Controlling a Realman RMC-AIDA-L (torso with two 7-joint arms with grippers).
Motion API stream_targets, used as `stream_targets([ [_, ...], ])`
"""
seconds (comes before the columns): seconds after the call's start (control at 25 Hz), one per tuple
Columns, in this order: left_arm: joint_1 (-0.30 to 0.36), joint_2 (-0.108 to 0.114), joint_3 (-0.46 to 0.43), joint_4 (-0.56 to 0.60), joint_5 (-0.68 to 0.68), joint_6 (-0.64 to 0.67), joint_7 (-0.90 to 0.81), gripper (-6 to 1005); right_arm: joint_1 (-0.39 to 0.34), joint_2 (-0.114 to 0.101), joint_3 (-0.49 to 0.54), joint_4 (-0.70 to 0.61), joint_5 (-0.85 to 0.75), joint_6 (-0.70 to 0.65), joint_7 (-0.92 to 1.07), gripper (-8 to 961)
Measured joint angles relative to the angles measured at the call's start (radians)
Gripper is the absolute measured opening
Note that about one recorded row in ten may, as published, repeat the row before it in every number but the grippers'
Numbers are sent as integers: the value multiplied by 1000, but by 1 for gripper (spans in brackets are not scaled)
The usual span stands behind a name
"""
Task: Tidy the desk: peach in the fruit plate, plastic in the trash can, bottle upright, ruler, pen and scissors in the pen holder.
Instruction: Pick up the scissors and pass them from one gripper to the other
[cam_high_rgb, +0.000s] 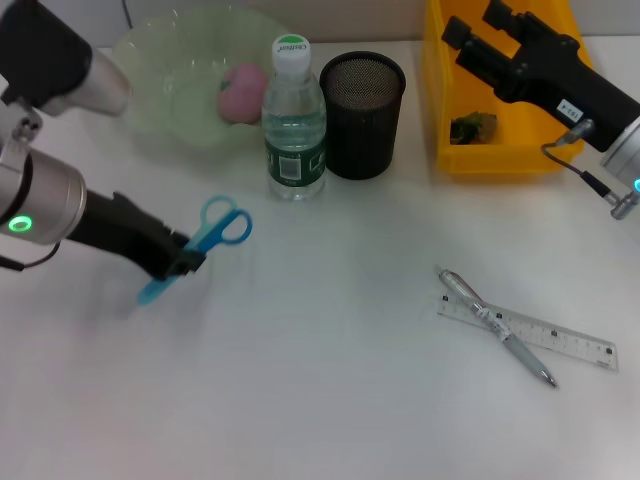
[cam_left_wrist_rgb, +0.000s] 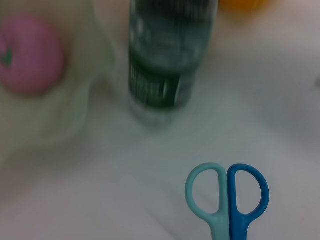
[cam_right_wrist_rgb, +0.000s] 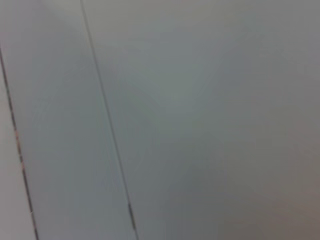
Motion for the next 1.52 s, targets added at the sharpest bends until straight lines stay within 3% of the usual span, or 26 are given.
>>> stream_targets([
  [0.32,22,0,-98,-9,-168,-82,122,238,-35,0,8,0,41,-4,-5,716],
  [0.68,55,2,-132,-5,-368,-132,247,238,-80,1,44,2,41,-5,-5,716],
  [0.72,62,2,-164,-12,-474,-136,312,238,-90,1,51,6,41,-3,-5,716],
  [1.04,71,-1,-181,-73,-708,-145,501,238,-114,0,79,28,41,-4,-7,716],
  [1.2,56,-1,-179,-144,-846,-153,603,238,-117,1,80,36,41,-4,-7,716],
  [1.24,26,1,-175,-196,-914,-153,657,238,-117,1,80,39,41,-4,-7,716],
  [1.52,-54,-3,-161,-311,-952,-151,721,238,-114,1,73,50,39,1,-8,716],
])
